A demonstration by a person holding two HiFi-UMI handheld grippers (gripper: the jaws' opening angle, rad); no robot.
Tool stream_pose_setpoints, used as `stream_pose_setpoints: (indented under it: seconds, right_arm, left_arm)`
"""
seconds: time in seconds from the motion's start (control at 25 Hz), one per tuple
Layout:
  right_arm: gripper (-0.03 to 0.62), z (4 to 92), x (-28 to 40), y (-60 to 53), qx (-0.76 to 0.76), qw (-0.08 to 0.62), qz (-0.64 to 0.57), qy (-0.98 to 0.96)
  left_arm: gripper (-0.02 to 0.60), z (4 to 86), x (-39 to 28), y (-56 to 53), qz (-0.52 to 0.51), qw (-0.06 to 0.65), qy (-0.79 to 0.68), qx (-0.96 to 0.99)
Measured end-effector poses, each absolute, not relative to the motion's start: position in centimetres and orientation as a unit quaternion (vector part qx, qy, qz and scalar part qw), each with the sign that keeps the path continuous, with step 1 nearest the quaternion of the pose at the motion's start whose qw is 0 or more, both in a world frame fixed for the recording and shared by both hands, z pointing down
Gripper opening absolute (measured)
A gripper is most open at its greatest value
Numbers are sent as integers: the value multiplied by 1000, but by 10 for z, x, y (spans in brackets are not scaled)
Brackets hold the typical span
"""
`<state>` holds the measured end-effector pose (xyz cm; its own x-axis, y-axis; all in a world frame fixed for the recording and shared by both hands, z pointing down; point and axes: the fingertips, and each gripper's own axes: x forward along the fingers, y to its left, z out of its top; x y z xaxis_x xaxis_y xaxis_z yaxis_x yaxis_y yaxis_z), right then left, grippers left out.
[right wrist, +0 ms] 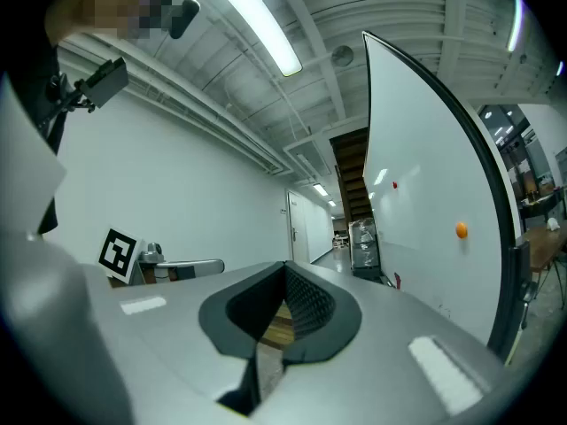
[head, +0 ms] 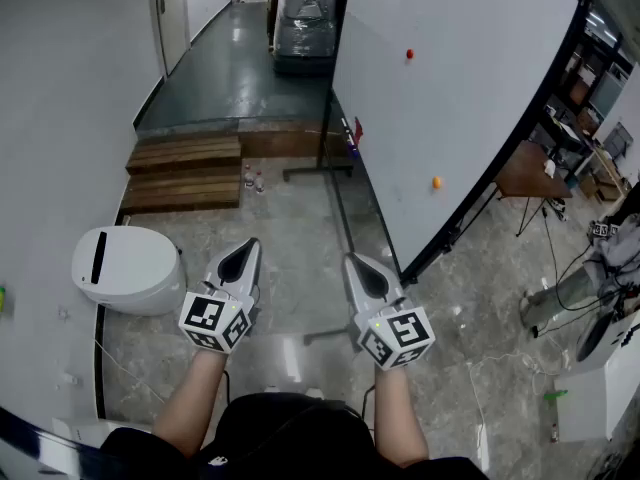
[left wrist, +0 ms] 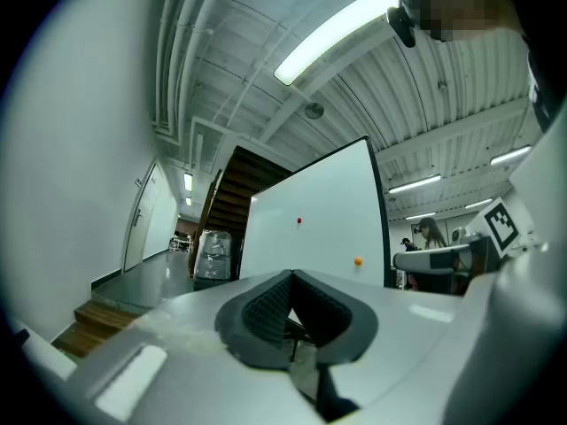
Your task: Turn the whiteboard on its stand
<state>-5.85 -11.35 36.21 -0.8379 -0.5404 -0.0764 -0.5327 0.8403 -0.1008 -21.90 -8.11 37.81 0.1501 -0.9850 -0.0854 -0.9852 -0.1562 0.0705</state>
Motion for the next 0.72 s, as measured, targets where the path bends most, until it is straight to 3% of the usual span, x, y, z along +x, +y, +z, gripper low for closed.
stream_pose_setpoints:
  seconds: [0.72]
  right_arm:
    - [9,372,-22,-99,-344,84,-65,933]
  left_arm:
    - [5,399,-194,-85,52,-23,592,-804]
